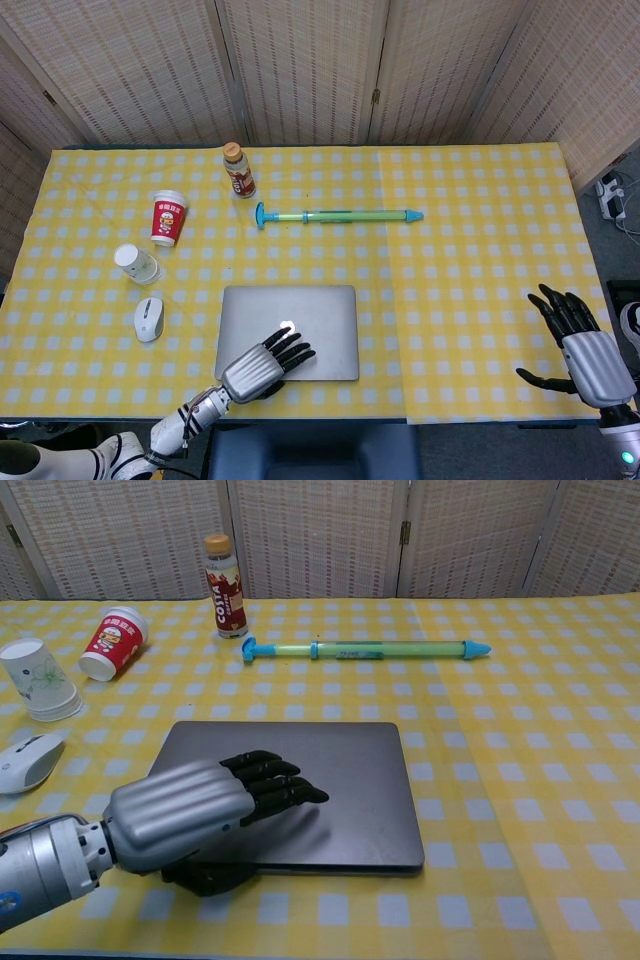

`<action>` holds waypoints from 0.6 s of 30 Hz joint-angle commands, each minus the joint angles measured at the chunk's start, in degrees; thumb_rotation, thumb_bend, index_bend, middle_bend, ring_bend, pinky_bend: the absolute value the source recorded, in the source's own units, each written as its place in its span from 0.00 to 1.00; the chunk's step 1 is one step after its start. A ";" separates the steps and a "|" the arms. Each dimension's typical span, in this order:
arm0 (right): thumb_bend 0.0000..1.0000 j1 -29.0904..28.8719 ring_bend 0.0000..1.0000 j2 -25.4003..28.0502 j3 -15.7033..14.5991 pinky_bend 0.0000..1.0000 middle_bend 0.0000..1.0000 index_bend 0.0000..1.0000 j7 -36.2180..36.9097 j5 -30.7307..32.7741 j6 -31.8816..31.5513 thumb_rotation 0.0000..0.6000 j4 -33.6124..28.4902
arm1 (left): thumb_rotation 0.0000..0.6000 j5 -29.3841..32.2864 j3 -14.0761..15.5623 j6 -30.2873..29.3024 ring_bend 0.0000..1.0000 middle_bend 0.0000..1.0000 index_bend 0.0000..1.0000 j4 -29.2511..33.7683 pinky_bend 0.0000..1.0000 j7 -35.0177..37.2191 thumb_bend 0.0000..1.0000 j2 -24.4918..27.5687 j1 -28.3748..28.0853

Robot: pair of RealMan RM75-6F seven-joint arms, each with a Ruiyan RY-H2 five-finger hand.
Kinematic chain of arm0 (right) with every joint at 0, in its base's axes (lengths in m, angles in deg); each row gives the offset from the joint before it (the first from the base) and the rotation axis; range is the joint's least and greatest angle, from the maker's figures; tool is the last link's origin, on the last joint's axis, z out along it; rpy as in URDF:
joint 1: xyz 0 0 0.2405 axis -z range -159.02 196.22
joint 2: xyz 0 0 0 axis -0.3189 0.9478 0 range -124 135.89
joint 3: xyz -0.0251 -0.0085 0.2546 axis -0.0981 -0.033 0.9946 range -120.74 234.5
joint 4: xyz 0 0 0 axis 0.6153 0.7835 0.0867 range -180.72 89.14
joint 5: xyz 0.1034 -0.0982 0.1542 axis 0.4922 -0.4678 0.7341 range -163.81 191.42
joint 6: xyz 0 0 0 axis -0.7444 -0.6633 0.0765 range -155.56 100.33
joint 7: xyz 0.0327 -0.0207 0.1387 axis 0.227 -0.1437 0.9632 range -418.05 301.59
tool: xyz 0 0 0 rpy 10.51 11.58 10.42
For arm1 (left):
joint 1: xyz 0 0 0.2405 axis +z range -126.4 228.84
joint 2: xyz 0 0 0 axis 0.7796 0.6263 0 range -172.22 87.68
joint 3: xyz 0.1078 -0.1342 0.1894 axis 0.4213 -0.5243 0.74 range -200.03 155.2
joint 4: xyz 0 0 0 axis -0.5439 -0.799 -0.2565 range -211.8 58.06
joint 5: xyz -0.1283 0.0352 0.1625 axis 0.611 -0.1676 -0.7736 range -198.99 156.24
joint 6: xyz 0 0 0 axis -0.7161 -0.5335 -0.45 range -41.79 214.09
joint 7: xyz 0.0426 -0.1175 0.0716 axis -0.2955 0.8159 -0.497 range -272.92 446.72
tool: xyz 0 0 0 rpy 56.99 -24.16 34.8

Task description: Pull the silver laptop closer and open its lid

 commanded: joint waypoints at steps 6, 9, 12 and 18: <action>0.16 0.18 0.00 0.01 -0.06 0.00 0.00 0.00 0.17 -0.27 -0.42 0.83 0.15 | 1.00 0.06 -0.46 -1.29 0.07 0.16 0.06 -1.13 0.00 0.29 0.60 -0.05 0.18; 0.16 0.23 0.00 0.00 -0.15 0.00 0.00 0.00 0.19 -0.66 -0.66 0.83 0.11 | 1.00 0.36 -1.16 -2.48 0.08 0.17 0.06 -1.32 0.01 0.69 0.62 0.15 0.42; 0.16 0.27 0.00 0.01 -0.20 0.00 0.00 0.00 0.39 -1.37 -1.25 0.83 0.05 | 1.00 0.78 -2.12 -3.56 0.08 0.17 0.06 -1.03 0.01 0.95 0.62 0.73 0.49; 0.16 -0.01 0.00 0.67 -0.90 0.00 0.00 0.00 0.59 -4.27 -2.16 0.83 -0.84 | 1.00 1.90 -4.51 -4.84 0.08 0.17 0.05 0.48 0.01 -0.40 0.62 1.91 0.21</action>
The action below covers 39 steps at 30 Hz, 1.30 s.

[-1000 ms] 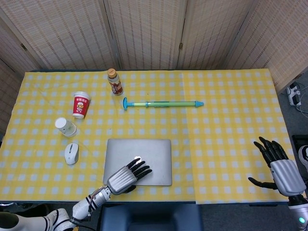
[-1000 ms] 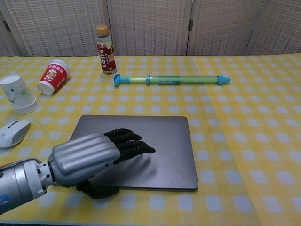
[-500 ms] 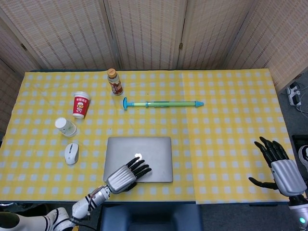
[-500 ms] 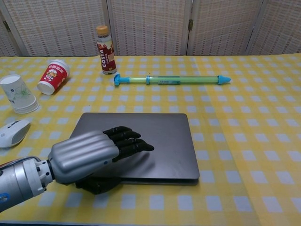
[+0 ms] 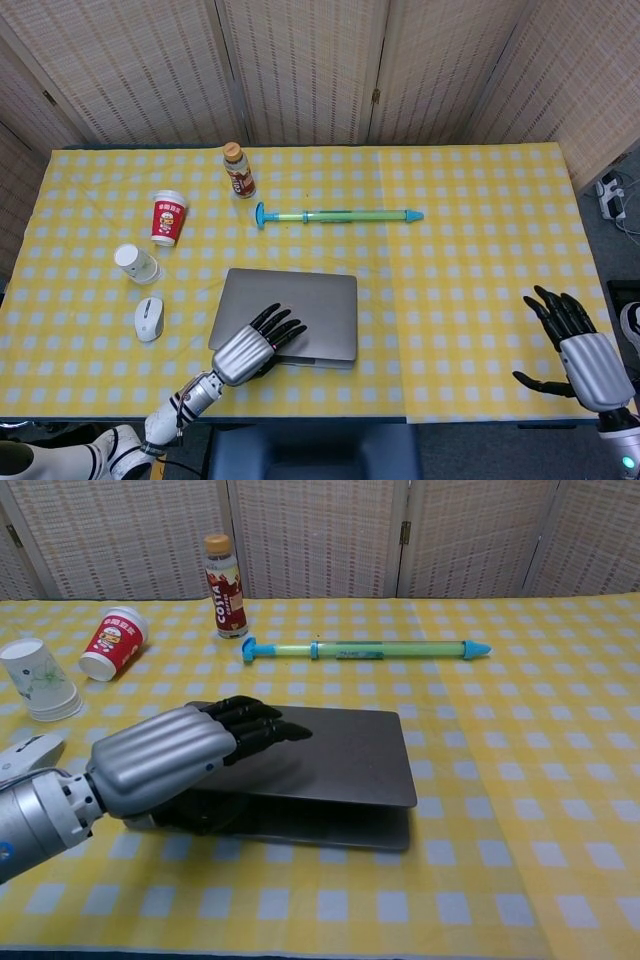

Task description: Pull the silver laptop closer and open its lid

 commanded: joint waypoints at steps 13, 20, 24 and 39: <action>0.24 -5.91 0.04 1.15 -4.54 0.00 0.00 0.00 -8.26 -12.19 8.59 0.83 -6.69 | 1.00 5.64 -6.46 1.96 0.07 0.17 0.02 7.76 0.00 -4.14 0.59 4.73 -2.25; 0.57 -12.64 0.03 -2.36 -6.14 0.00 0.00 0.00 -13.12 -14.15 22.60 0.86 -9.96 | 1.00 7.37 -7.14 2.95 0.07 0.17 0.02 9.95 0.00 -5.86 0.59 5.66 -2.57; 0.68 -16.03 0.01 -5.83 -5.38 0.00 0.00 0.00 -15.35 -11.96 29.57 0.89 -10.46 | 1.00 8.34 -7.62 3.51 0.07 0.17 0.02 10.69 0.00 -6.27 0.59 6.03 -2.88; 0.73 -24.49 0.00 -16.09 -0.61 0.00 0.00 0.00 -18.97 -2.08 41.16 0.83 -7.21 | 1.00 10.45 -8.55 4.65 0.07 0.17 0.02 12.77 0.00 -8.01 0.58 6.42 -3.91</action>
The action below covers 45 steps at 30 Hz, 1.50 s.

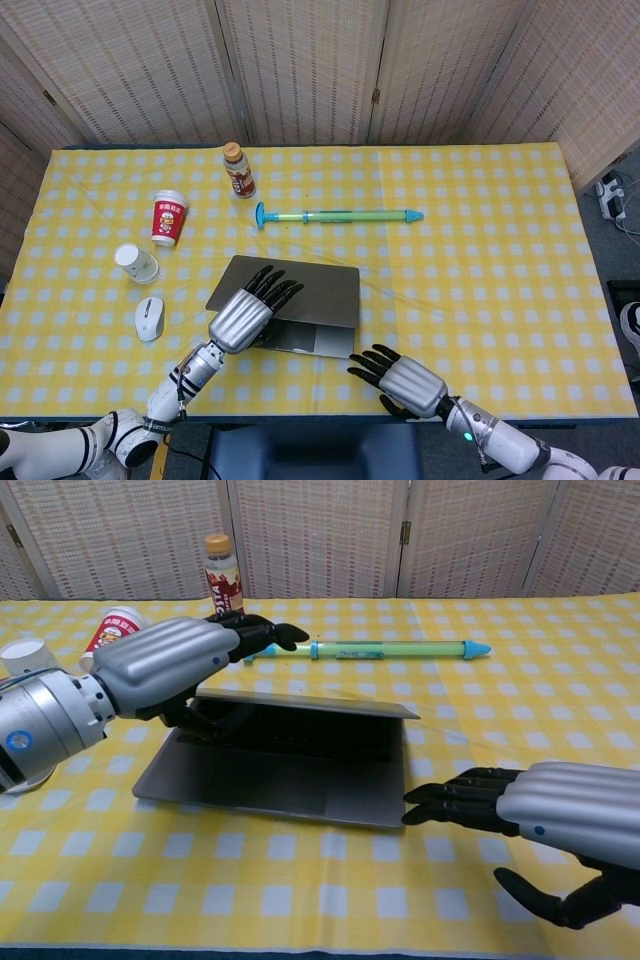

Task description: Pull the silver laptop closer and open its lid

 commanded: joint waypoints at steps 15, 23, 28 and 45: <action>0.72 -4.88 0.00 -8.63 3.13 0.00 0.00 0.00 -4.91 10.04 4.45 0.83 6.02 | 1.00 1.48 -0.49 0.68 0.06 0.17 0.02 0.87 0.00 -0.99 0.59 0.16 -0.87; 0.73 -6.54 0.00 -11.69 3.09 0.00 0.00 0.00 -8.65 13.44 5.79 0.83 7.54 | 1.00 2.00 -0.62 0.64 0.06 0.17 0.02 0.92 0.00 -0.81 0.59 0.27 -1.03; 0.73 -7.15 0.00 -12.51 2.78 0.00 0.00 0.00 -10.68 15.75 6.19 0.82 7.72 | 1.00 2.55 -1.12 0.72 0.06 0.17 0.02 0.60 0.00 -0.50 0.58 0.34 -1.32; 0.72 -8.09 0.00 -13.32 1.32 0.00 0.00 0.00 -11.62 18.18 4.64 0.82 7.78 | 1.00 10.86 -9.57 2.86 0.04 0.16 0.00 -0.53 0.00 -0.66 0.58 1.36 -5.20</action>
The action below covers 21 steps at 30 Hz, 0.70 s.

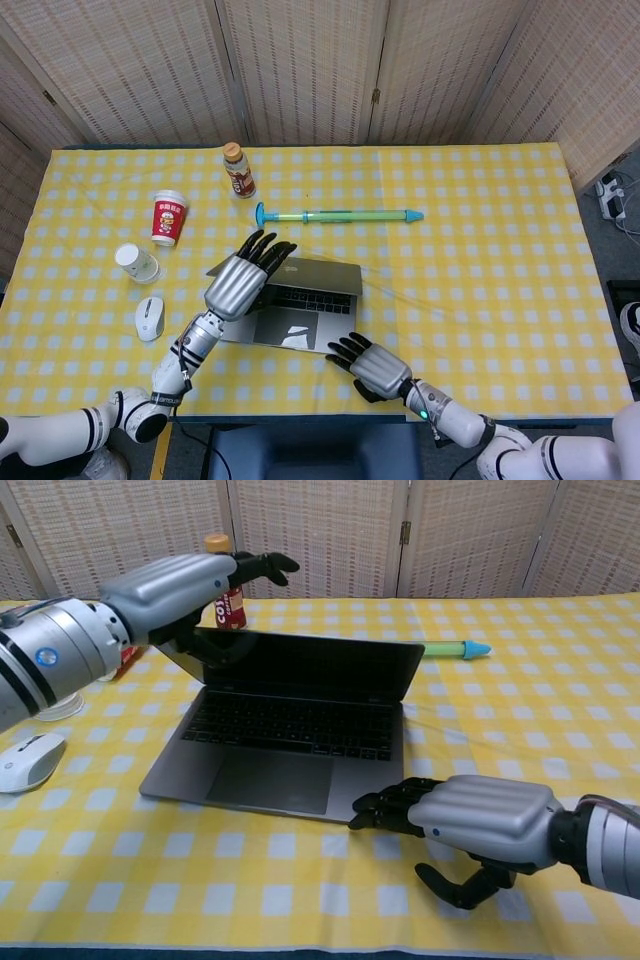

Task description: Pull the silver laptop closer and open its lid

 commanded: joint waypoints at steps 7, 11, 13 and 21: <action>0.73 -0.50 0.00 -0.41 -0.33 0.00 0.00 0.00 -1.00 1.00 -0.66 0.82 -0.39 | 1.00 8.23 -5.82 3.76 0.04 0.15 0.00 -2.10 0.00 -2.52 0.58 0.34 -4.13; 0.73 -0.81 0.00 -0.85 -0.33 0.00 0.00 0.00 -1.36 1.67 -0.73 0.82 -0.03 | 1.00 11.19 -7.26 5.15 0.04 0.15 0.00 -3.00 0.00 -3.65 0.57 0.40 -5.78; 0.72 -1.01 0.00 -1.10 -0.34 0.00 0.00 0.00 -1.52 1.98 -0.69 0.82 0.10 | 1.00 12.57 -7.88 5.56 0.04 0.14 0.00 -3.29 0.00 -3.96 0.56 0.40 -6.48; 0.73 -1.67 0.00 -1.62 -0.15 0.00 0.00 0.00 -1.75 3.00 -0.95 0.82 0.41 | 1.00 18.34 -9.84 7.97 0.02 0.12 0.00 -5.34 0.00 -6.13 0.52 0.59 -9.73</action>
